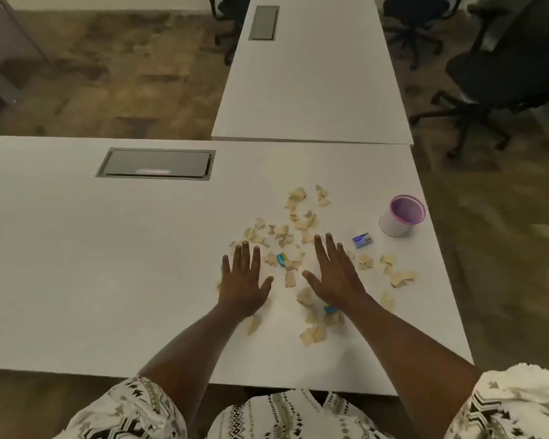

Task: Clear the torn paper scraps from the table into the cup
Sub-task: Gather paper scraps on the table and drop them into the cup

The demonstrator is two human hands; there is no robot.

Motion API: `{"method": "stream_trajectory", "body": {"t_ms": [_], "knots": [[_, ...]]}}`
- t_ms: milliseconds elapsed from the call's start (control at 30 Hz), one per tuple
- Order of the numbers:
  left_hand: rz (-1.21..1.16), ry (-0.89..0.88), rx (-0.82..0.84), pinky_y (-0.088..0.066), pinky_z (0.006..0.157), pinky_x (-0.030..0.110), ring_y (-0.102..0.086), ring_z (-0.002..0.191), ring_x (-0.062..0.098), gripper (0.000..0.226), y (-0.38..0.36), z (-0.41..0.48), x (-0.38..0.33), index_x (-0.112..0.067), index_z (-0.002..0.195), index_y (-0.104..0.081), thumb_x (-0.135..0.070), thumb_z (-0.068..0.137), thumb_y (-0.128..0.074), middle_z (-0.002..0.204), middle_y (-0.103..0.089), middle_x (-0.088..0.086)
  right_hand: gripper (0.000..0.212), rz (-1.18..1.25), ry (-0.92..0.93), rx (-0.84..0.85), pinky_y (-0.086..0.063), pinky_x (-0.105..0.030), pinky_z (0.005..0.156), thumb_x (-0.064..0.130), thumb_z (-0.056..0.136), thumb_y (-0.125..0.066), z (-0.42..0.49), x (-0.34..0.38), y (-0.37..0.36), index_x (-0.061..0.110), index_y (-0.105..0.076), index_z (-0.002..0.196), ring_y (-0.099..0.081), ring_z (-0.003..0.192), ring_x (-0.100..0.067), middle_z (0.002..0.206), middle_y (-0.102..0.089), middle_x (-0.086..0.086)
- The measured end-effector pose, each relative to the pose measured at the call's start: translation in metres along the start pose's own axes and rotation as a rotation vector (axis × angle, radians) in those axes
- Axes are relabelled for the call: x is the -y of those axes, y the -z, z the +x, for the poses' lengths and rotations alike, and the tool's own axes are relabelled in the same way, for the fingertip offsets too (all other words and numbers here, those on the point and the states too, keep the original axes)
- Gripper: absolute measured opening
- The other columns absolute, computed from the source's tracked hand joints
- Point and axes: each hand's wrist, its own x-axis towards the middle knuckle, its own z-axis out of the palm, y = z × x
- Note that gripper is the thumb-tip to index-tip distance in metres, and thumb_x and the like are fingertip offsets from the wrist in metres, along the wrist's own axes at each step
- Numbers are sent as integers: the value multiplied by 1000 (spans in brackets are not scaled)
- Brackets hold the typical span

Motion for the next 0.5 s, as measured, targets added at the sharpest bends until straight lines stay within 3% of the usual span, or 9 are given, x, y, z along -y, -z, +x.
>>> {"method": "stream_trajectory", "body": {"t_ms": [133,300,433,500], "knots": [[1,32,78,-7,120,62,6,153,34,79,-19,-17,8,-20,157,4,-62,97,-22,165,10,13,85,0,-61,192,-24,-48,117,54,95,-45,-11,-5,-18,29,9,156,2,152,-32,165,15,-1],[-43,50,168,-18,115,65,2,152,39,86,-40,-38,17,-28,156,6,-70,91,-30,165,11,13,87,-52,-83,293,-36,-48,111,48,93,-55,-29,-6,-46,26,1,156,-7,151,-34,165,8,-4],[-50,57,216,-37,107,57,-5,150,41,95,-53,-52,20,-31,156,8,-70,84,-42,164,9,16,75,-66,-108,279,-49,-42,94,33,92,-57,-35,0,-63,23,-15,153,-30,136,-31,158,-14,-9],[-63,38,215,-49,97,50,-13,149,39,92,-56,-56,20,-29,156,4,-64,87,-46,164,4,17,63,41,-152,238,-47,-46,95,20,93,-52,-35,7,-69,23,-25,150,-38,130,-35,150,-28,-11]]}}
